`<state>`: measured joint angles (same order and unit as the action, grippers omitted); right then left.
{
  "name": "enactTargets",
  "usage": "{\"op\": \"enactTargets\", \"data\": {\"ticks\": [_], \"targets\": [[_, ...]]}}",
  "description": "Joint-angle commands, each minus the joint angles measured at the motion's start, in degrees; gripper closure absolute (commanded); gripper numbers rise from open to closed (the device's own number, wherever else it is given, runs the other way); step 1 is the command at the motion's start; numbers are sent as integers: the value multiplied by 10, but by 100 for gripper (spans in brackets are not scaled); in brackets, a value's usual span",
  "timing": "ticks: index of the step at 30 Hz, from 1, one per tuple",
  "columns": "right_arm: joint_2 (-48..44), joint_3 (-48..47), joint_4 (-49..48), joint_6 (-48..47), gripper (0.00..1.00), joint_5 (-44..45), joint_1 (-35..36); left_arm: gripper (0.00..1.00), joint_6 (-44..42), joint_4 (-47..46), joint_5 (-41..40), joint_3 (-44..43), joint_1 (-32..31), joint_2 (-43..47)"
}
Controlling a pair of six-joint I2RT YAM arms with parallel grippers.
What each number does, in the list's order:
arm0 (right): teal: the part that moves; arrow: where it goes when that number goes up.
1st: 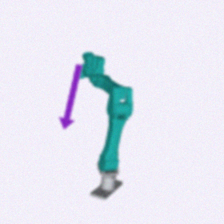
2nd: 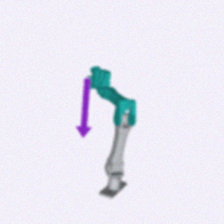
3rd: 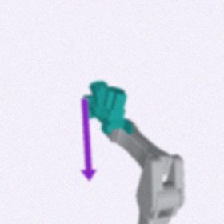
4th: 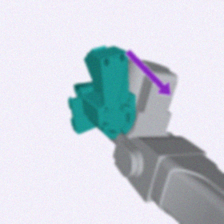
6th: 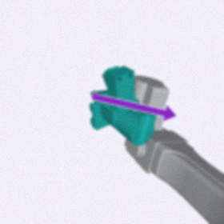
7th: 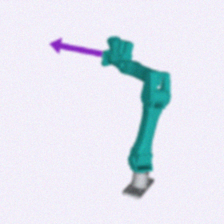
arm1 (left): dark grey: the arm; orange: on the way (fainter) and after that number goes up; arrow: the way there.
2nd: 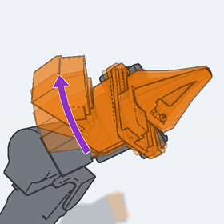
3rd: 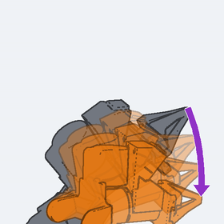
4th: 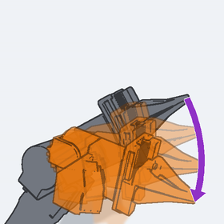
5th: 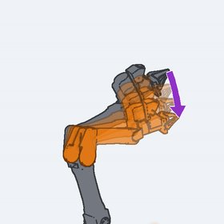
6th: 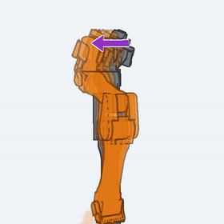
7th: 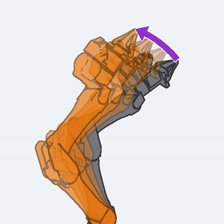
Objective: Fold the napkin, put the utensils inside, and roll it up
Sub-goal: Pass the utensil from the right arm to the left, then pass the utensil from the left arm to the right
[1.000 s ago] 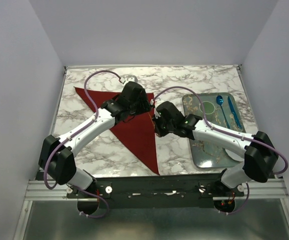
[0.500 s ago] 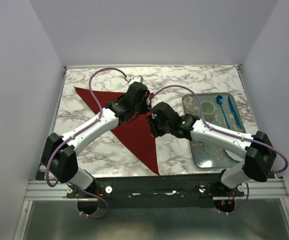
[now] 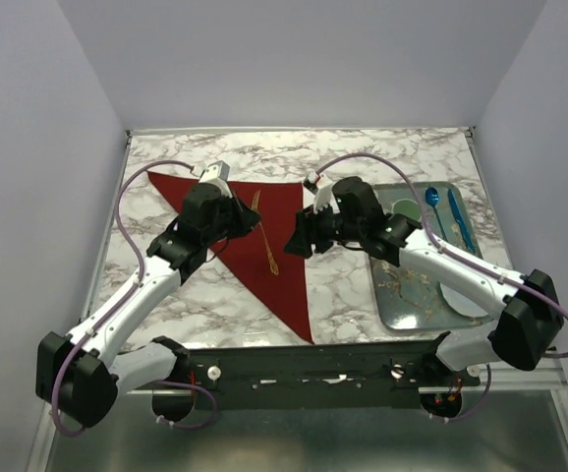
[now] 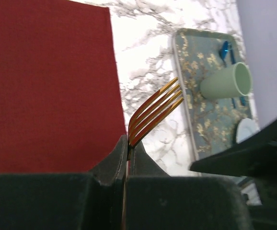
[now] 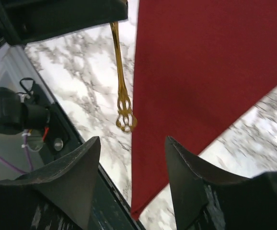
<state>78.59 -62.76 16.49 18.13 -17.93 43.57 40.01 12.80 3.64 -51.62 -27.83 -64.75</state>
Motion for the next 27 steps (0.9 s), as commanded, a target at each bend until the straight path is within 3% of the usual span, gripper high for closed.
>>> {"op": "enactTargets", "data": {"ticks": [1, 8, 16, 27], "targets": [[46, -33, -72, 26, 39, -71, 19, 100, 74, -73, 52, 49, 7, 54], [91, -84, -46, -2, 44, 46, 59, 100, 108, -45, 23, 64, 17, 89], [128, -114, -39, -27, 58, 67, 82, 100, 142, -31, 24, 78, 28, 96], [120, -99, -39, -36, 57, 68, 93, 100, 191, -19, 39, 100, 81, 139]]}}
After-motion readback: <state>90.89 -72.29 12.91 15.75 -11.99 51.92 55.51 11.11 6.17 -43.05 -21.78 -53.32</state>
